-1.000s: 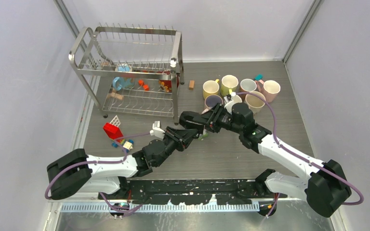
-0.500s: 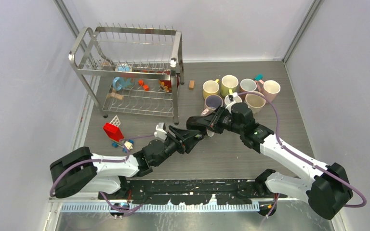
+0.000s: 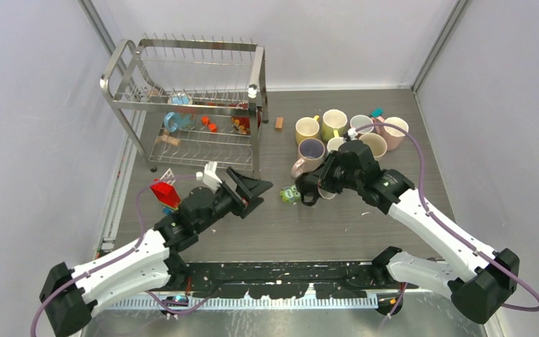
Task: Unload the cups from the dish rack
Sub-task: Place the cup at the center of the board, then adjust the cup in the dish rack.
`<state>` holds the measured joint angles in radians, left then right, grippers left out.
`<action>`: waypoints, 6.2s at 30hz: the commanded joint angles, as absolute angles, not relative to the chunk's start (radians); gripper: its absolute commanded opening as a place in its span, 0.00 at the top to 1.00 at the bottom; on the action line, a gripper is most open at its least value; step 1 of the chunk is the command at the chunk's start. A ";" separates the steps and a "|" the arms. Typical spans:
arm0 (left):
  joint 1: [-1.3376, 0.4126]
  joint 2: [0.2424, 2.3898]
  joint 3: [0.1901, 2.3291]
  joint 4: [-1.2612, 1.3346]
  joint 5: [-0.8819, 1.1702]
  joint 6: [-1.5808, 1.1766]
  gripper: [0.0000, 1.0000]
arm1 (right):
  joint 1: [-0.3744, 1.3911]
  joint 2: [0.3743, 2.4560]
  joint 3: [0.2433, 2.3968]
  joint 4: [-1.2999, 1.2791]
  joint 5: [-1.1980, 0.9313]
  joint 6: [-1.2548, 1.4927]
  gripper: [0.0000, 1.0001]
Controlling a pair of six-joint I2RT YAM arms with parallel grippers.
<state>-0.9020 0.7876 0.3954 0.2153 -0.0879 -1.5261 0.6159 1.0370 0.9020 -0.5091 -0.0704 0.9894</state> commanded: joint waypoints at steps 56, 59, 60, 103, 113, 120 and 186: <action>-0.579 0.967 0.876 -0.335 0.585 -0.794 0.00 | -0.282 1.727 1.426 -0.766 0.050 0.627 0.97; -0.577 0.972 0.876 -0.335 0.589 -0.795 0.00 | -0.282 1.765 1.451 -0.773 0.031 0.626 0.93; -0.577 0.972 0.877 -0.333 0.590 -0.795 0.00 | -0.283 1.773 1.457 -0.777 0.032 0.626 0.91; -0.505 0.938 0.845 -0.329 0.603 -0.794 0.00 | -0.207 1.362 1.403 -0.911 0.072 0.595 0.19; -0.488 0.889 0.832 -0.392 0.503 -0.778 0.00 | 0.040 1.185 1.355 -0.931 0.070 0.643 0.00; -0.486 0.832 0.804 -0.435 0.298 -0.763 0.00 | 0.135 1.091 1.292 -0.902 0.016 0.654 0.00; 0.178 1.785 0.997 0.671 0.098 -0.302 0.01 | 0.169 1.041 1.075 -0.716 -0.285 0.618 0.00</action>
<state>0.1520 1.7588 0.9466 0.6460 0.0132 -0.3275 0.1619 1.0641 1.0737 -0.7536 -0.2707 0.6357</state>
